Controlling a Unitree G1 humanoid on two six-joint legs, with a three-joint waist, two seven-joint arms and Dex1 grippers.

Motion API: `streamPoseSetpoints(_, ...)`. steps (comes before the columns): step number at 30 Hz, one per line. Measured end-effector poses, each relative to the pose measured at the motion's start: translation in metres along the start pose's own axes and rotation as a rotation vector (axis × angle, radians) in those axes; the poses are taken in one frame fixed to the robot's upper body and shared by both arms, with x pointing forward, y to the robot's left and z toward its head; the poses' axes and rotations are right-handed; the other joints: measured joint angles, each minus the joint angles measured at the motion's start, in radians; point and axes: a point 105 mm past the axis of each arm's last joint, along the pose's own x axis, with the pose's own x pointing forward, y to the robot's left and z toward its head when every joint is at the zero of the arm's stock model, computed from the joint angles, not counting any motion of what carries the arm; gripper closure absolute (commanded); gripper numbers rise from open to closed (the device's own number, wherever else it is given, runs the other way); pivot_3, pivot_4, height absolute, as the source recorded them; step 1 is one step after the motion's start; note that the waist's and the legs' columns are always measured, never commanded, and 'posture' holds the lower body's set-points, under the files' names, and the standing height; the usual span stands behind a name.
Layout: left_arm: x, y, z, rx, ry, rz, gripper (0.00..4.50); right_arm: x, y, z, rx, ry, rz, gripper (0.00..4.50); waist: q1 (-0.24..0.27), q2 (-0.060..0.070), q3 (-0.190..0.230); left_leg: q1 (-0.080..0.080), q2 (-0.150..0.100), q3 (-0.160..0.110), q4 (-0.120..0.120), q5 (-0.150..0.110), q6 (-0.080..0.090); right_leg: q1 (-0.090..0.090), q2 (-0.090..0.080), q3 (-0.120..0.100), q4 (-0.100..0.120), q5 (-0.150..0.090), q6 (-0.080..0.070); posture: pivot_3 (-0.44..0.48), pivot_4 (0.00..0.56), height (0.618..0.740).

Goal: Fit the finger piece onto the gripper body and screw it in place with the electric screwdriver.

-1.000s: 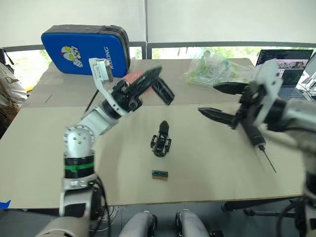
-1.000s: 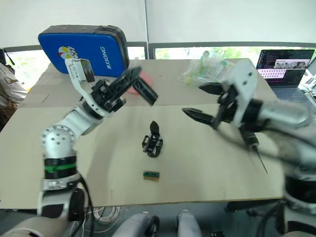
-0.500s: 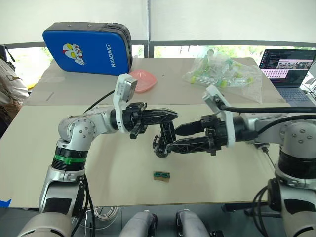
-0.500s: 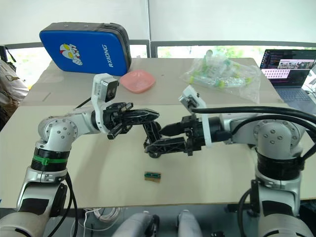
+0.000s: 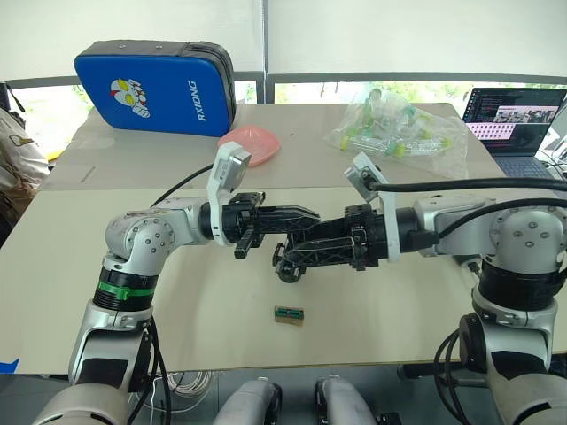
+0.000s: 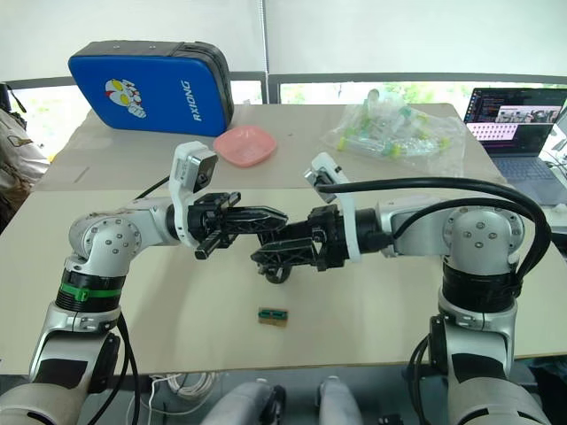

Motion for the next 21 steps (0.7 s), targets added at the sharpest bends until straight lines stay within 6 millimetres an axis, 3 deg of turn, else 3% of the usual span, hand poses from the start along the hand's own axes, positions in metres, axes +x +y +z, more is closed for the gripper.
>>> streamPoseSetpoints(5, 0.000, -0.001, -0.001, 0.002, 0.004, 0.001, 4.50, 0.001, 0.001, -0.002, -0.002, 0.014, 0.001, 3.95, 0.000, 0.000, 0.000, 0.000, 0.000, 0.000, 0.000, 0.000, 0.000, 0.000, 0.000, 0.000, 0.000, 0.000, 0.000, 0.000, 0.150, 0.740)
streamPoseSetpoints(9, -0.001, -0.001, -0.004, -0.005, 0.009, 0.000, 4.50, 0.003, 0.002, -0.003, -0.011, 0.029, -0.006, 4.06, -0.001, 0.000, 0.000, 0.000, 0.000, 0.000, 0.000, 0.000, 0.000, 0.000, 0.000, 0.000, 0.000, 0.000, 0.000, 0.000, 0.150, 0.740)
streamPoseSetpoints(14, -0.004, 0.001, -0.003, -0.031, 0.013, 0.028, 2.27, 0.001, 0.003, -0.012, 0.007, 0.030, 0.002, 4.08, 0.001, 0.000, 0.000, 0.000, 0.000, 0.000, 0.000, 0.000, 0.000, 0.000, 0.000, 0.000, 0.000, 0.000, 0.000, 0.000, 0.150, 0.740)
streamPoseSetpoints(18, -0.019, -0.003, 0.008, 0.026, 0.014, 0.062, 0.25, -0.003, 0.005, -0.011, -0.012, -0.046, 0.001, 4.08, -0.002, 0.000, 0.000, 0.000, 0.000, 0.000, 0.000, 0.000, 0.000, 0.000, 0.001, 0.000, 0.000, 0.000, 0.000, 0.000, 0.150, 0.740)
streamPoseSetpoints(19, -0.023, -0.003, 0.010, 0.049, 0.016, 0.074, 0.00, -0.005, 0.005, -0.009, -0.016, -0.072, -0.001, 4.08, -0.003, 0.000, 0.000, 0.000, 0.000, 0.000, 0.000, 0.000, 0.000, 0.000, 0.001, 0.000, 0.000, 0.000, 0.000, 0.000, 0.150, 0.740)
streamPoseSetpoints(21, -0.042, 0.004, 0.017, 0.171, 0.045, 0.141, 0.00, -0.013, 0.005, -0.007, -0.022, -0.130, -0.009, 4.08, -0.003, 0.000, 0.000, 0.001, 0.000, 0.000, 0.000, 0.000, 0.000, 0.000, 0.001, 0.000, 0.000, 0.000, 0.000, 0.000, 0.150, 0.740)
